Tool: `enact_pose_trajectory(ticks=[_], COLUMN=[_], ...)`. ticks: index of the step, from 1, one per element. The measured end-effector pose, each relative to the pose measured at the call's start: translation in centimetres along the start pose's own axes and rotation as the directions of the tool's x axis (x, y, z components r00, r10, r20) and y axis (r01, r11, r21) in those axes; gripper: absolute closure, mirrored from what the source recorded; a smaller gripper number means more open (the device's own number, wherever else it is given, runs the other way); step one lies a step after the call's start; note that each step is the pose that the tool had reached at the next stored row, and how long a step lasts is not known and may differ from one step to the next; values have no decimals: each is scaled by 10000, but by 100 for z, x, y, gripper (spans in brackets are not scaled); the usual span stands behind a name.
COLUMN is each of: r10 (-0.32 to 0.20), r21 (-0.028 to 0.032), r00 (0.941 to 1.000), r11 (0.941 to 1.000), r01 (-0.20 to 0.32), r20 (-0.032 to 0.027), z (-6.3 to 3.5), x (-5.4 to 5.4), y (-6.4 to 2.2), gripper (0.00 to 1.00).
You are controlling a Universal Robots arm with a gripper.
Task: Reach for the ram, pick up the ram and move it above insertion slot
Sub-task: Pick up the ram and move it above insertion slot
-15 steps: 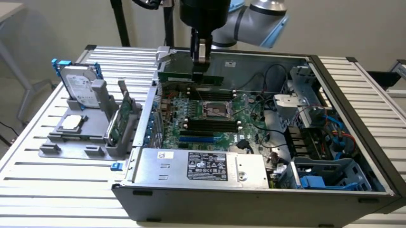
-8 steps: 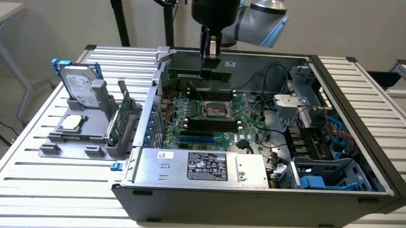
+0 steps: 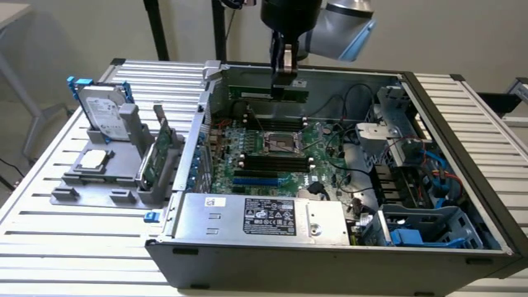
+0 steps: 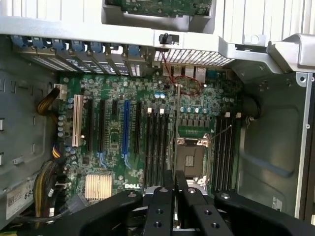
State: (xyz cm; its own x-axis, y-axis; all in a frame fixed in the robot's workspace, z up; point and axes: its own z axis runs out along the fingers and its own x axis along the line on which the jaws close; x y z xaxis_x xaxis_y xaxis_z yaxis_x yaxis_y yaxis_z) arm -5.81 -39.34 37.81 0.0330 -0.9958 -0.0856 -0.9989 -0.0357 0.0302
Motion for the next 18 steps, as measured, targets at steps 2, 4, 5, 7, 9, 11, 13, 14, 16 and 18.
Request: enact_pose_trajectory(ticks=[2,4,5,7,9,11,13,14,16,18], r10=[-3,-6,-6,0,31,81,133,158,199,208], r21=[39,67,76,84,91,100,116,126,154,217], r00=[10000,10000,10000,10000,10000,10000,9999,9999,9998,9998], r11=[10000,10000,10000,10000,10000,9999,9998,9998,9997,9995], r01=[3,6,6,0,-32,-81,-133,-158,-200,-210], r20=[0,-1,-2,2,17,30,41,47,56,62], z=[6,11,14,21,30,35,39,41,43,47], x=[-20,-29,-32,-36,-36,-36,-37,-37,-41,-44], y=[-41,-88,-111,-149,-175,-191,-203,-209,-218,-220], gripper=[87,87,87,87,87,87,87,87,87,87])
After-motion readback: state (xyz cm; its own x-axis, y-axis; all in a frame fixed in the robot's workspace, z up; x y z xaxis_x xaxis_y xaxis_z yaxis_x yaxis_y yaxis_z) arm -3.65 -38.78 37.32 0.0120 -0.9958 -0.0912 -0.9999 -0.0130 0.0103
